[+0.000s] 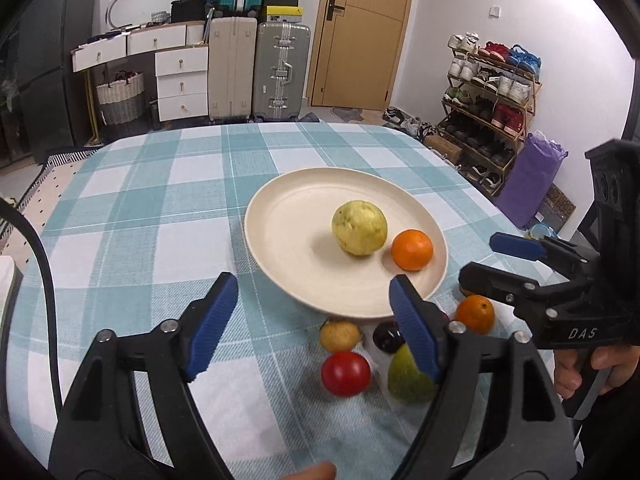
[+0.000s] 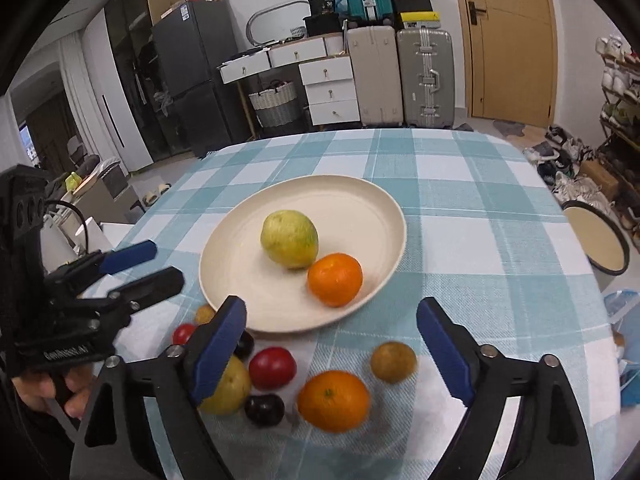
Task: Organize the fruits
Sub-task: 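Move both open grippers back toward the remaining fruits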
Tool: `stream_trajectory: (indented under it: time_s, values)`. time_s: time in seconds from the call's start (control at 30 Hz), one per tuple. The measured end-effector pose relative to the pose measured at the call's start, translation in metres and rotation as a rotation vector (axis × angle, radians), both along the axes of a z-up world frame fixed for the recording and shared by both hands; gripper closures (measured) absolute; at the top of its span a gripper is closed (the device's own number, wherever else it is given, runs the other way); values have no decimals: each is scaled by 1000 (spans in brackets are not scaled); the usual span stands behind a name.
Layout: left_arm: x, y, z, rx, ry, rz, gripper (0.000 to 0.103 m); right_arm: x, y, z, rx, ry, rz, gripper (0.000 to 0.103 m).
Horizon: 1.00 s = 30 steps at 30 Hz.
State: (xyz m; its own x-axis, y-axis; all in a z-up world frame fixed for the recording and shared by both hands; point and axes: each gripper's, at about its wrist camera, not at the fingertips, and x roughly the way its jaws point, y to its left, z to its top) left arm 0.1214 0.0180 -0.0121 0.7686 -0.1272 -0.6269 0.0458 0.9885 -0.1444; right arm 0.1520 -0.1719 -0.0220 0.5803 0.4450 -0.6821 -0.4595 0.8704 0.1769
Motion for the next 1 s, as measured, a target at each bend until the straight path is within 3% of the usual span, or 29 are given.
stream_trajectory:
  time_s: [0.1,0.2,0.37,0.67,1.0]
  values:
    - [-17,0,7,12,-23,2,16,-13,-8,0,10,-4,-18,2]
    - [-32,-2,11,29,-37,12,1,-24,-13,-3,12,-1,-18,0]
    - [-52,-7,13,37,-61,3,0,-36,-20,-7,-9,1,-23,0]
    - [-63,-13,6,27,-26,-18,0,-34,-26,-15,-81,17,-30,0]
    - [-65,-31,-1,57,-19,-63,0,-23,-36,-31,-53,112,-73,0]
